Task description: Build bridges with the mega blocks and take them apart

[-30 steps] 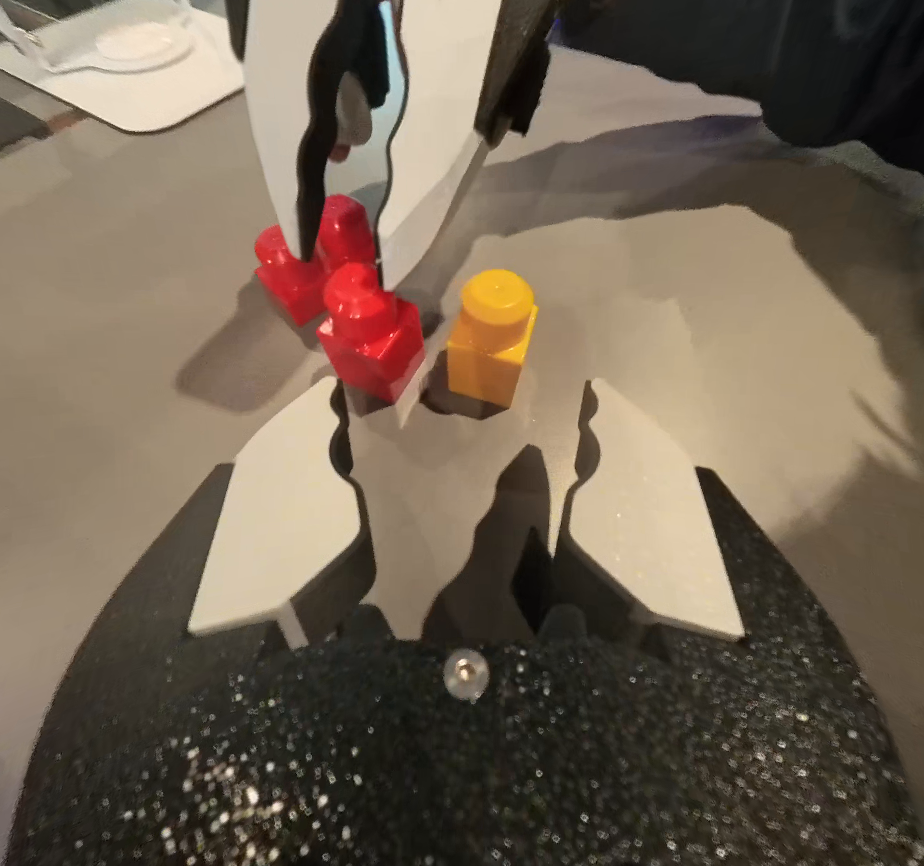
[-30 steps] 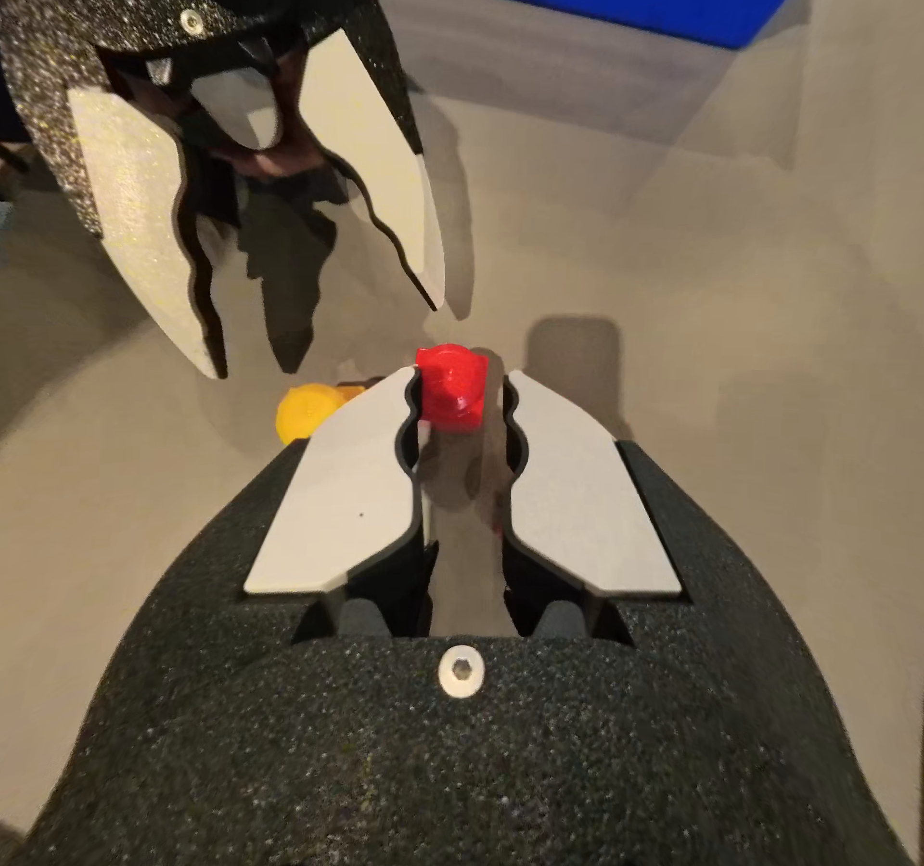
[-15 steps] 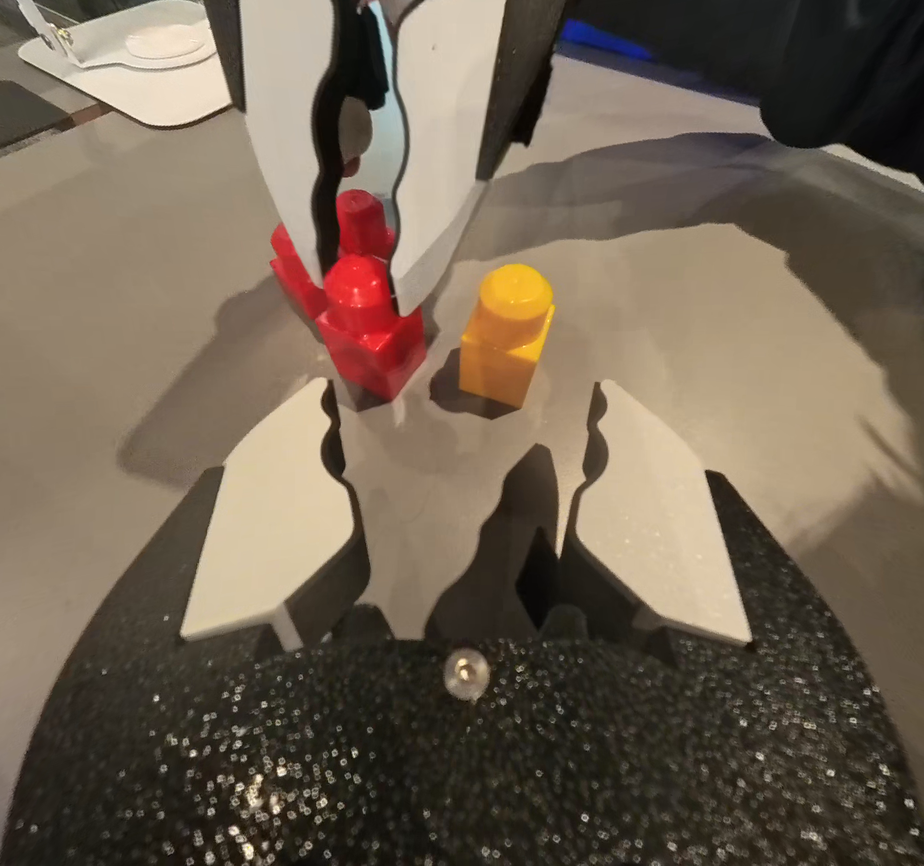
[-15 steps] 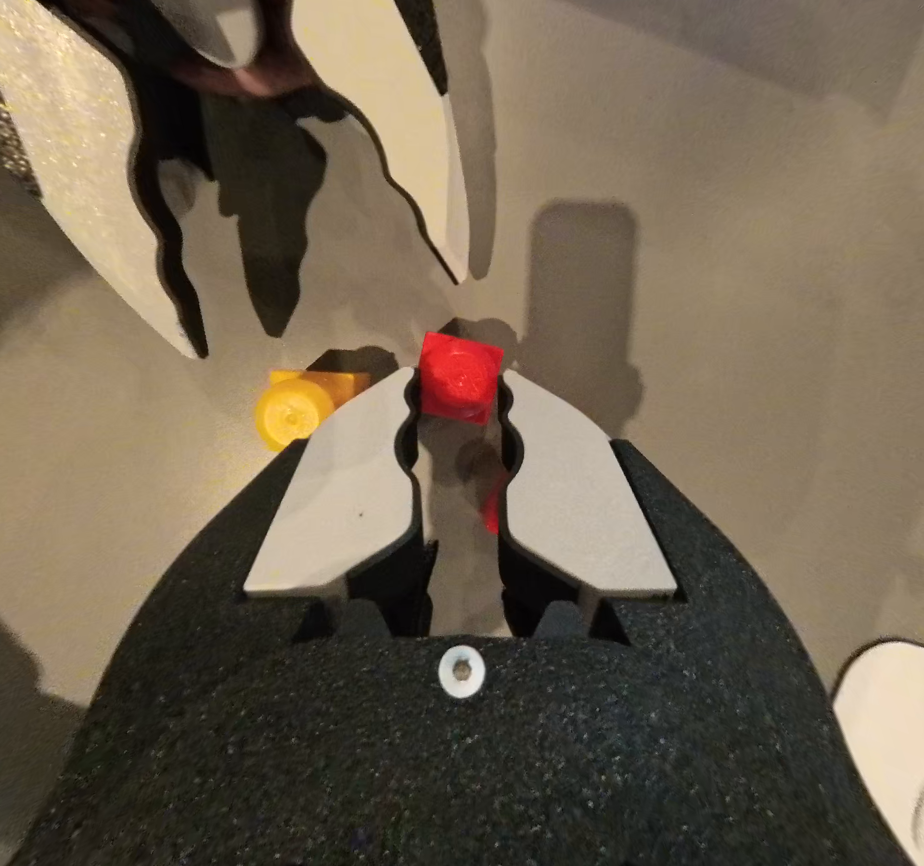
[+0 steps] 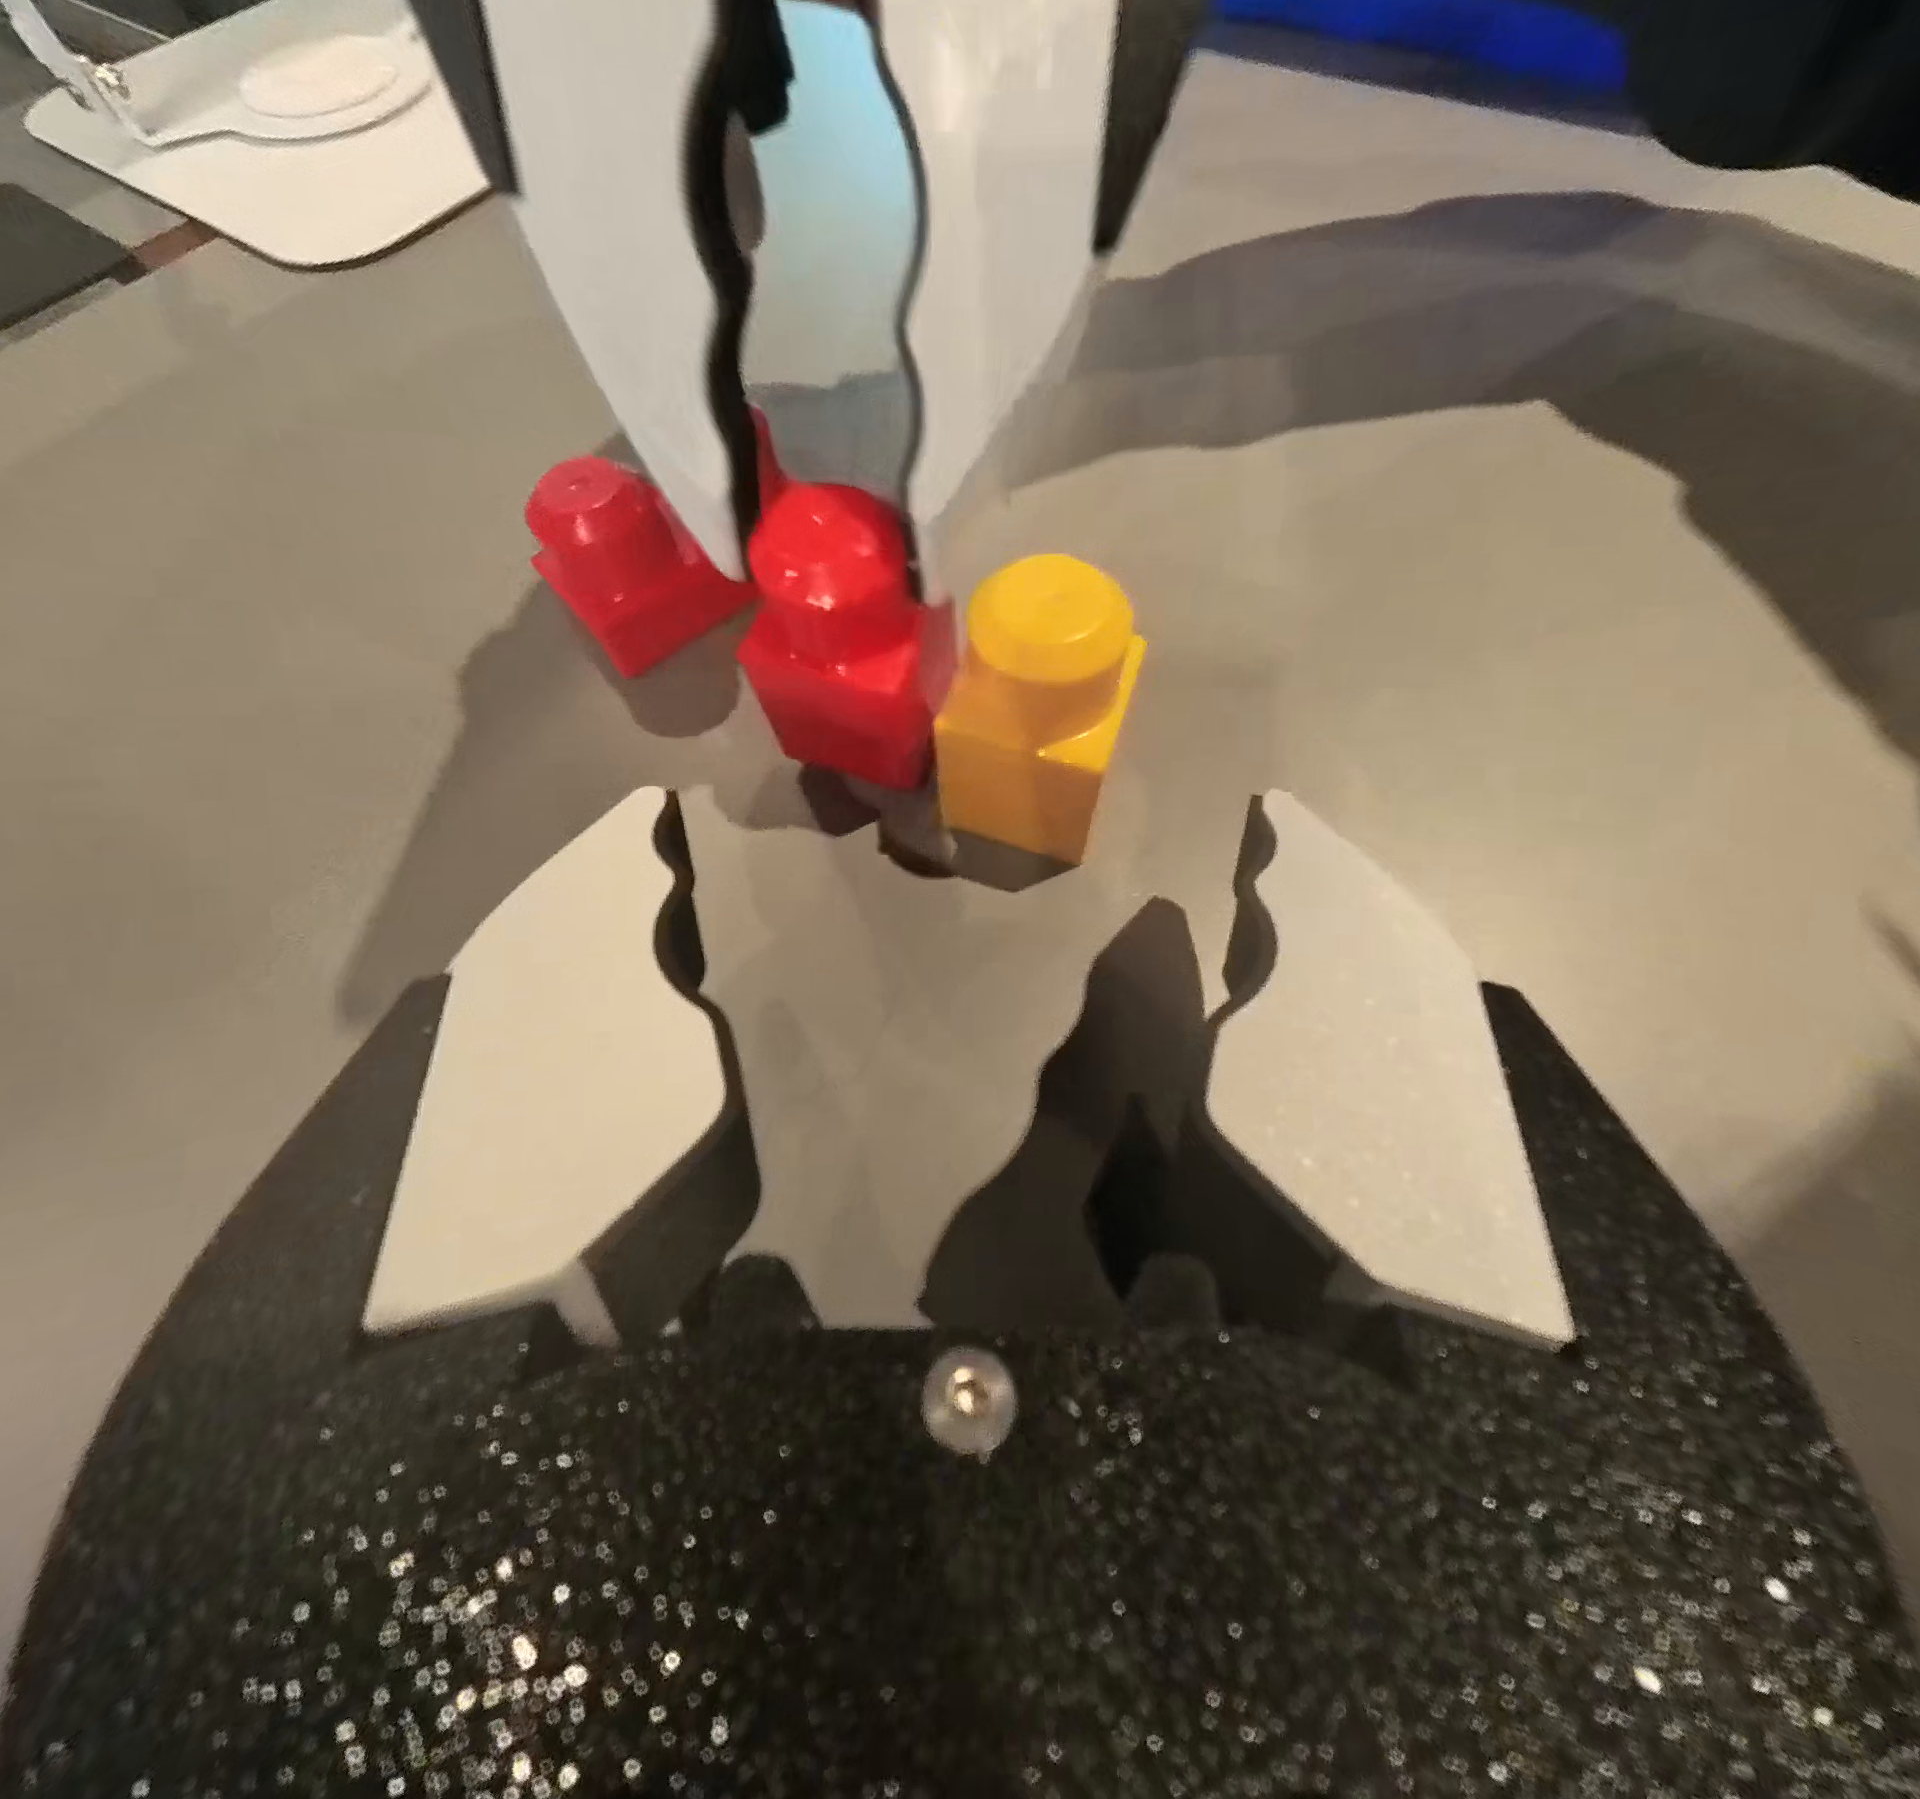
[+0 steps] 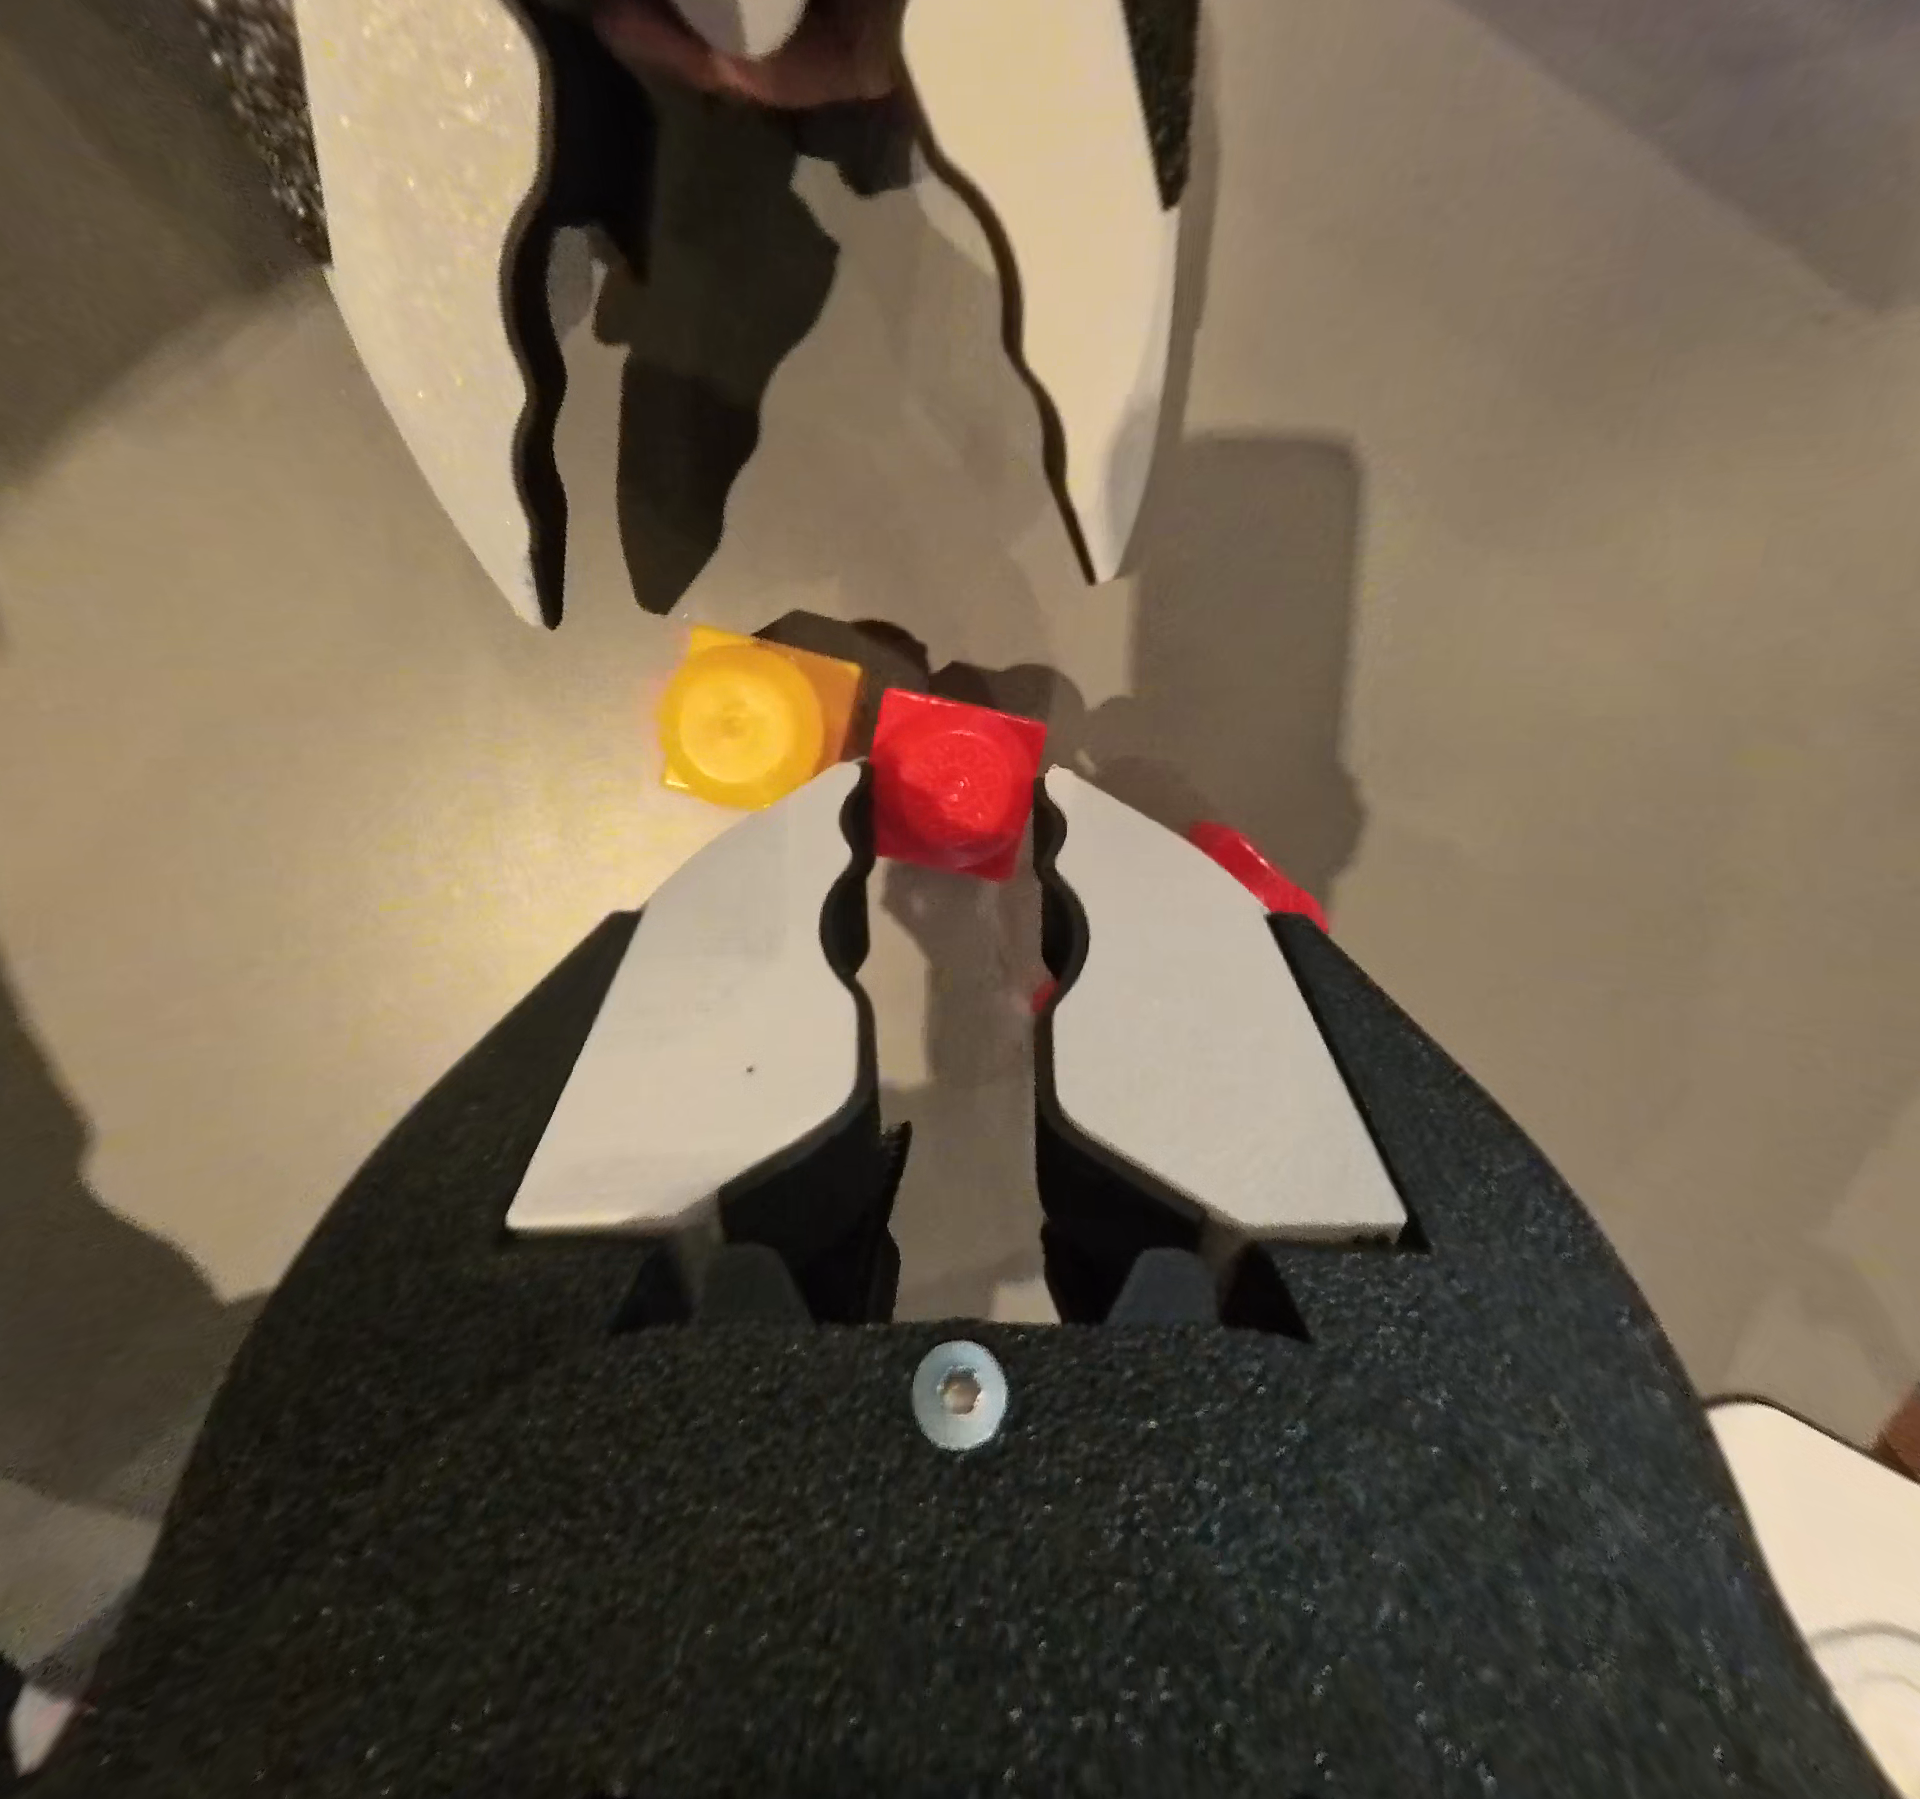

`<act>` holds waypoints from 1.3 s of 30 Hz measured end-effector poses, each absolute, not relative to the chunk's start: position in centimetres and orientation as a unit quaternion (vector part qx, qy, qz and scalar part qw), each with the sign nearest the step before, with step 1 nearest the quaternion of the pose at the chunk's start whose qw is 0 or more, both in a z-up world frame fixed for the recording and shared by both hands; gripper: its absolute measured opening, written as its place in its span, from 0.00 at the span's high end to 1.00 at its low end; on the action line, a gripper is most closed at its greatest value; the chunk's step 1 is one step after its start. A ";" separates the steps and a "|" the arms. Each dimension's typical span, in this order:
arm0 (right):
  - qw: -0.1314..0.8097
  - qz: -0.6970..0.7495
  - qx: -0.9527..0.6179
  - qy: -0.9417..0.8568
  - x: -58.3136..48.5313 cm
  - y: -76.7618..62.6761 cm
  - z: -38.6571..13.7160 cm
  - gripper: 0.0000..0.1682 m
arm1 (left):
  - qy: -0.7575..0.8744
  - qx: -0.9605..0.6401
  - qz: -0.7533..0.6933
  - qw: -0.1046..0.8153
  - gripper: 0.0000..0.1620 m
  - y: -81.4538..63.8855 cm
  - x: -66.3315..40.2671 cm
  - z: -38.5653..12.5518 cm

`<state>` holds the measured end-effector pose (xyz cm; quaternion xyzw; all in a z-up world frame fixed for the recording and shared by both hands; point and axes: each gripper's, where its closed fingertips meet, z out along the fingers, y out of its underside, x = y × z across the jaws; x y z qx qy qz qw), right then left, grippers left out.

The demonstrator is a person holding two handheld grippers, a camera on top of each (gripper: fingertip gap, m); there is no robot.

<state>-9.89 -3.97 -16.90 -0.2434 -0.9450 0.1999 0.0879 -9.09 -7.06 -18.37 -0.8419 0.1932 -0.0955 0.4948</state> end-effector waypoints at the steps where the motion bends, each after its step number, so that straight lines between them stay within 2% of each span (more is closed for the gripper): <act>1: 0.087 0.202 -0.242 -0.945 -9.8 -4.0 -17.1 0.83 | 0.193 -0.841 -0.099 0.495 0.39 -7.1 -9.0 -18.3; 8: 0.111 0.226 -0.262 -0.932 -9.9 -3.4 -16.6 0.83 | 0.194 -0.842 -0.109 0.492 0.39 -7.1 -8.8 -18.4; 11: 0.139 0.243 -0.291 -0.915 -9.4 -2.1 -15.8 0.83 | 0.203 -0.842 -0.115 0.487 0.43 -7.3 -8.6 -18.5; 16: 0.160 0.307 -0.306 -0.887 -8.9 -2.8 -15.5 0.83 | 0.203 -0.843 -0.122 0.483 0.44 -7.2 -8.7 -18.6; 27: 0.132 0.287 -0.279 -0.907 -10.6 -3.9 -17.1 0.83 | 0.199 -0.842 -0.123 0.487 0.44 -7.1 -8.6 -18.4; 36: 0.126 0.329 -0.295 -0.888 -10.5 -3.5 -16.3 0.79 | 0.203 -0.842 -0.125 0.483 0.44 -7.2 -8.5 -18.5; 39: 0.151 0.328 -0.308 -0.880 -10.6 -2.4 -15.8 0.83 | 0.206 -0.842 -0.127 0.482 0.44 -7.2 -8.4 -18.6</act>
